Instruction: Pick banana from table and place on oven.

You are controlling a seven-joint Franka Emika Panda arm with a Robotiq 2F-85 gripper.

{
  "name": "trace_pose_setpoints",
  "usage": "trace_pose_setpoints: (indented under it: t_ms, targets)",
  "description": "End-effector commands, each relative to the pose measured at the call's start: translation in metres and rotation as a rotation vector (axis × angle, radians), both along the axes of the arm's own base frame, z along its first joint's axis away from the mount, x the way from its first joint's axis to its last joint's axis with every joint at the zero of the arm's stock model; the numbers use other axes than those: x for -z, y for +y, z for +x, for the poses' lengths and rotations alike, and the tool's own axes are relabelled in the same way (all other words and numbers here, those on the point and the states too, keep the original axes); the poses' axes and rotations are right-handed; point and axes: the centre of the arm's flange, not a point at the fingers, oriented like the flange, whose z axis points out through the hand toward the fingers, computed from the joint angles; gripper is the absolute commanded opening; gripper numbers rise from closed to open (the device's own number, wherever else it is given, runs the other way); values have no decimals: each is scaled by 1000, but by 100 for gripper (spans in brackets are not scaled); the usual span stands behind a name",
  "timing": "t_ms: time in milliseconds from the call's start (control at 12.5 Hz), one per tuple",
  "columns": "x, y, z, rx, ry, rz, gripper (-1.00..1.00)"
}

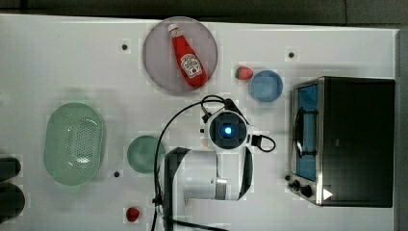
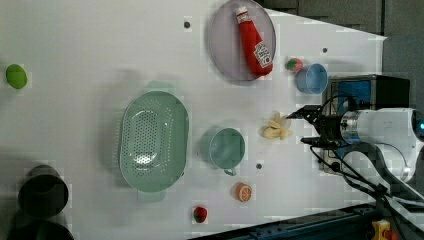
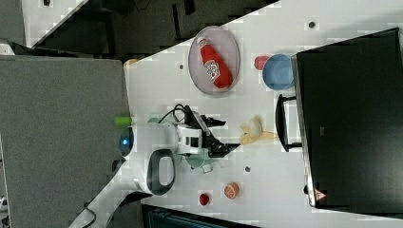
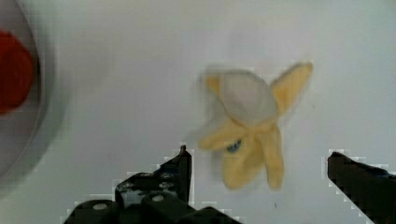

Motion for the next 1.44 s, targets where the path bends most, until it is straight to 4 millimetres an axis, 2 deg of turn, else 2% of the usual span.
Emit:
trace_pose_setpoints:
  t_ms: [80,240,400,480,720,960,1040,1200,1280,1440]
  targets:
    - [27,-10,2,48,-23,-8,100]
    - [56,-10,-1,46,-28,-11,100]
    - [77,-11,-5,45,-40,-14,100]
    - [84,-11,-6,44,-54,-15,93]
    - [88,-10,-9,41,-94,-16,18]
    - [83,-8,-6,38,-108,-15,-47]
    - [75,-8,-4,42,-122,-14,-48]
    - [39,-5,7,40,-175,-11,-48]
    - [14,-3,10,37,-181,-8,-48]
    - [-50,2,15,30,-162,-1,-48]
